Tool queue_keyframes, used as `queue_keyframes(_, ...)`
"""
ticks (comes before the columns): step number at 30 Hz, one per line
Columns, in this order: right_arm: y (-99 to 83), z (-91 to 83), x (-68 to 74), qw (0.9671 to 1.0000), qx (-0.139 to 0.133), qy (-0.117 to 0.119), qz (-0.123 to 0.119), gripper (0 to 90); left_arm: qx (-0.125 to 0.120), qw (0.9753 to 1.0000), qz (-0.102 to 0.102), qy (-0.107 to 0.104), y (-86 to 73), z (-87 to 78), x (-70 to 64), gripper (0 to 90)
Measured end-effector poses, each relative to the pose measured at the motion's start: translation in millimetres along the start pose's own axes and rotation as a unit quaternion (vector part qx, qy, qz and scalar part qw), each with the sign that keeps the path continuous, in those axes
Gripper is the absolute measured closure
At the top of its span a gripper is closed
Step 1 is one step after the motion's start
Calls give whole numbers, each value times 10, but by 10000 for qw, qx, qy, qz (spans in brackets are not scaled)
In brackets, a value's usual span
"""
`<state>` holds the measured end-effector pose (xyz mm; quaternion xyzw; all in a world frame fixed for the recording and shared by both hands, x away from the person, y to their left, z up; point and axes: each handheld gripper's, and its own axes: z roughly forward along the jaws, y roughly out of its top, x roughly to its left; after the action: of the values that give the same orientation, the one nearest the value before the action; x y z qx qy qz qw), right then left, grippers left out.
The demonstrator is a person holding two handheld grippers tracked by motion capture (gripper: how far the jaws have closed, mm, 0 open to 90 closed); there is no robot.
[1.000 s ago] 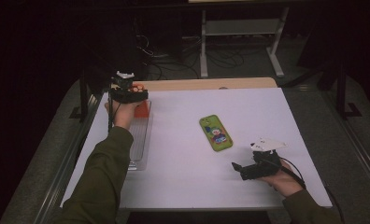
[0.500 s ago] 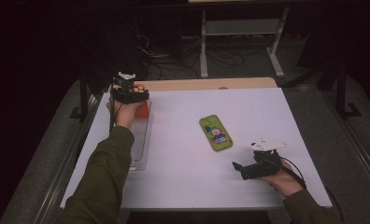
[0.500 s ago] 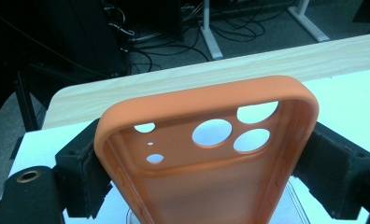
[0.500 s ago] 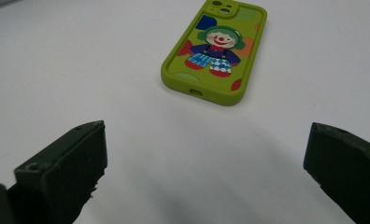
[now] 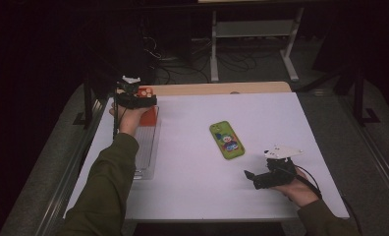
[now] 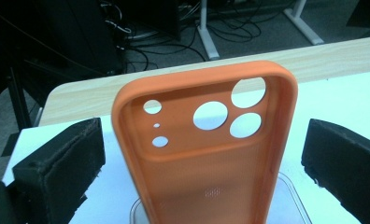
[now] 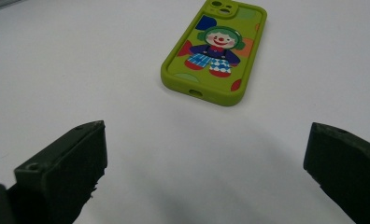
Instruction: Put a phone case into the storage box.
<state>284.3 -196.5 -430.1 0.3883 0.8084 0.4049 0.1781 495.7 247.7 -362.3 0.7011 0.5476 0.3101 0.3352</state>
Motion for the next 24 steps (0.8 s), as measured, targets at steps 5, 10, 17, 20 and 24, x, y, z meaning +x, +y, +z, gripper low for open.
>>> queue_keyframes(5,9,-8,14,10000,22,1,59,0,29,9997,129,-200,12,-128,-6,0)
queue_keyframes(10,1,-23,23,10000,1,-9,36,0,15,9985,283,-463,0,-260,-34,0)
queue_keyframes(17,4,-27,14,10000,-34,-3,21,0,-9,9955,471,-825,-43,-449,-110,0)
queue_keyframes(20,19,-22,21,10000,-26,10,68,0,1,9932,578,-1012,-59,-531,-157,0)
queue_keyframes(24,59,1,11,9999,-65,8,77,0,-22,9882,724,-1353,-70,-632,-254,0)
